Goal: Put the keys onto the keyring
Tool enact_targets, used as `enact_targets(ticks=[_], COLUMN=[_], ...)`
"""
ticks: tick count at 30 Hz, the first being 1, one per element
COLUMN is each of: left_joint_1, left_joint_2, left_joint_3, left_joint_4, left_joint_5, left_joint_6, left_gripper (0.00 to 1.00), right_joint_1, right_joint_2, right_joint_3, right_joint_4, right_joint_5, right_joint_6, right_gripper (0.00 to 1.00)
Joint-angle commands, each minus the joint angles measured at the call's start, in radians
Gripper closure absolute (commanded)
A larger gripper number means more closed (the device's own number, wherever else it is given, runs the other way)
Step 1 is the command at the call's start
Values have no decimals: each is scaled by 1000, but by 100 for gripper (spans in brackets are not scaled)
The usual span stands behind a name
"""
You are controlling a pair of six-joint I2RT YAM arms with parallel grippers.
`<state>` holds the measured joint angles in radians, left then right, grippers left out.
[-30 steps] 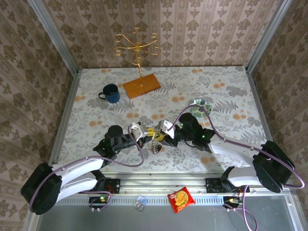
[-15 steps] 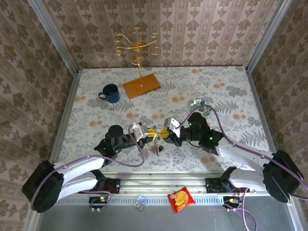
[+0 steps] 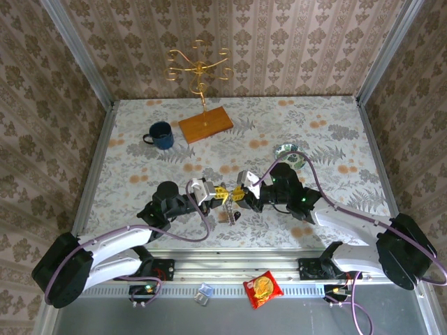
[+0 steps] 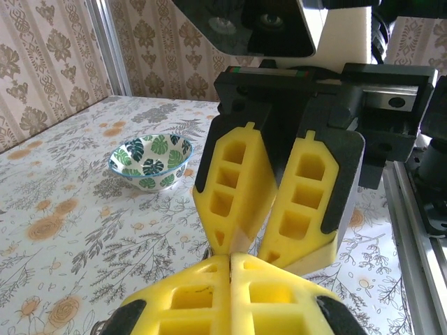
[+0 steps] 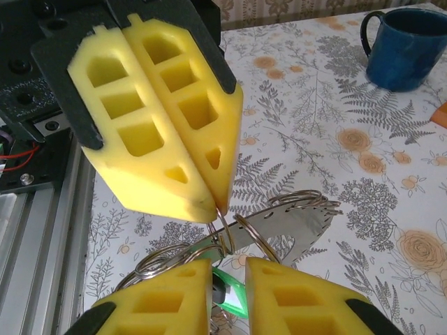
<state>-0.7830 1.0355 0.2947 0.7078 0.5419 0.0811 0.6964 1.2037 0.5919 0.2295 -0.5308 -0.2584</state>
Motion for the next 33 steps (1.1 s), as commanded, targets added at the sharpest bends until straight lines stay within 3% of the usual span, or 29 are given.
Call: enact_targets(ticks=[1, 20, 22, 27, 28, 30, 33], left_joint_1=[5, 7, 8, 13, 17, 24, 31], left_joint_2=[7, 21, 27, 28, 22, -10, -90], left_joint_3=[-3, -6, -6, -14, -15, -18, -8], left_joint_4=[73, 126, 137, 134, 123, 79, -56], left_joint_5=[34, 62, 65, 43, 33, 9, -31], left_joint_6=[-21, -50, -55, -57, -56, -43, 6], left_gripper=[100, 100, 100, 100, 95, 75, 61], right_joint_1=[-5, -16, -16, -18, -20, -21, -23], right_joint_2=[10, 45, 56, 50, 44, 29, 10], right_joint_3=[34, 59, 69, 80, 84, 105, 146], right_joint_4=[12, 65, 65, 22, -4, -84, -220], right_joint_5=[-1, -114, -127, -126, -118, -102, -64], right_joint_6=[-2, 5, 3, -27, -41, -81, -151], right_gripper=[79, 78, 81, 100, 100, 100, 100])
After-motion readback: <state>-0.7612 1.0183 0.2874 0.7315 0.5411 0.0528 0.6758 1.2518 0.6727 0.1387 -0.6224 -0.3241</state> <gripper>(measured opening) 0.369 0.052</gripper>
